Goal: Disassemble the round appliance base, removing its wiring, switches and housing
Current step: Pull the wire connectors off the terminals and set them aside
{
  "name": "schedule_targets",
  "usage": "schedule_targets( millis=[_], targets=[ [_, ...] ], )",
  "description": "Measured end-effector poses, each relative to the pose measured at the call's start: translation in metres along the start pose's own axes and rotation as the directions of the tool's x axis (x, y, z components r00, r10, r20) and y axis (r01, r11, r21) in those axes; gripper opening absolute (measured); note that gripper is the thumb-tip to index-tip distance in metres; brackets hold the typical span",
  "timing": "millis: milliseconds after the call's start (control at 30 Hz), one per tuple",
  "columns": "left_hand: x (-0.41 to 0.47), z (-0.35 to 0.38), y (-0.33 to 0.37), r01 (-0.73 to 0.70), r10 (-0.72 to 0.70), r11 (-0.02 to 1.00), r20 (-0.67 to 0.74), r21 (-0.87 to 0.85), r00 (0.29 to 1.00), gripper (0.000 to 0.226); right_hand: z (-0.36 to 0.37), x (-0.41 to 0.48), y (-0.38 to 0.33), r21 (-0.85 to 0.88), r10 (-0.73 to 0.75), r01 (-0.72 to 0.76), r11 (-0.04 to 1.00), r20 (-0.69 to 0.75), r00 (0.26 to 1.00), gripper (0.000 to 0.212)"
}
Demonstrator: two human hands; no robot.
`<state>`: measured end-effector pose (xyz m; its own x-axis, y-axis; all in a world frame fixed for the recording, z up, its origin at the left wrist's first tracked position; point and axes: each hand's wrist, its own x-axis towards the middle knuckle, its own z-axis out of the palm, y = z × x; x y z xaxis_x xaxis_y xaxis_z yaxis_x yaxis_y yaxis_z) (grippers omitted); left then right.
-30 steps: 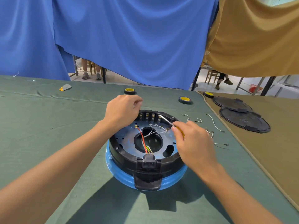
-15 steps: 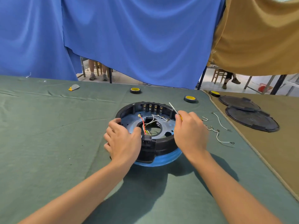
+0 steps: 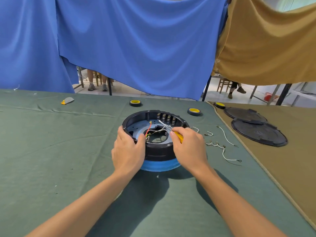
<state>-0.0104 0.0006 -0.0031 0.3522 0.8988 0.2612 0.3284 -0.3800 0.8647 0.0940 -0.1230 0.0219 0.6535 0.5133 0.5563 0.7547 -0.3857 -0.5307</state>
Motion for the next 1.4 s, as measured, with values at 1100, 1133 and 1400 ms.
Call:
schedule_targets(
  millis=[1100, 1133, 1400],
  targets=[
    [0.091, 0.003, -0.041, -0.085, 0.188, 0.934, 0.276, -0.347, 0.943, 0.066, 0.0, 0.009, -0.032, -0.073, -0.312, 0.318, 0.945, 0.084, 0.946, 0.013],
    [0.09, 0.002, -0.04, -0.112, 0.209, 0.937, 0.273, -0.332, 0.939, 0.061, 0.002, 0.008, -0.034, -0.086, -0.316, 0.325, 0.942, 0.104, 0.943, 0.015],
    [0.084, -0.004, -0.031, -0.208, 0.264, 0.955, 0.294, -0.21, 0.919, 0.032, 0.009, 0.009, -0.043, -0.094, -0.341, 0.352, 0.931, 0.12, 0.932, 0.022]
  ],
)
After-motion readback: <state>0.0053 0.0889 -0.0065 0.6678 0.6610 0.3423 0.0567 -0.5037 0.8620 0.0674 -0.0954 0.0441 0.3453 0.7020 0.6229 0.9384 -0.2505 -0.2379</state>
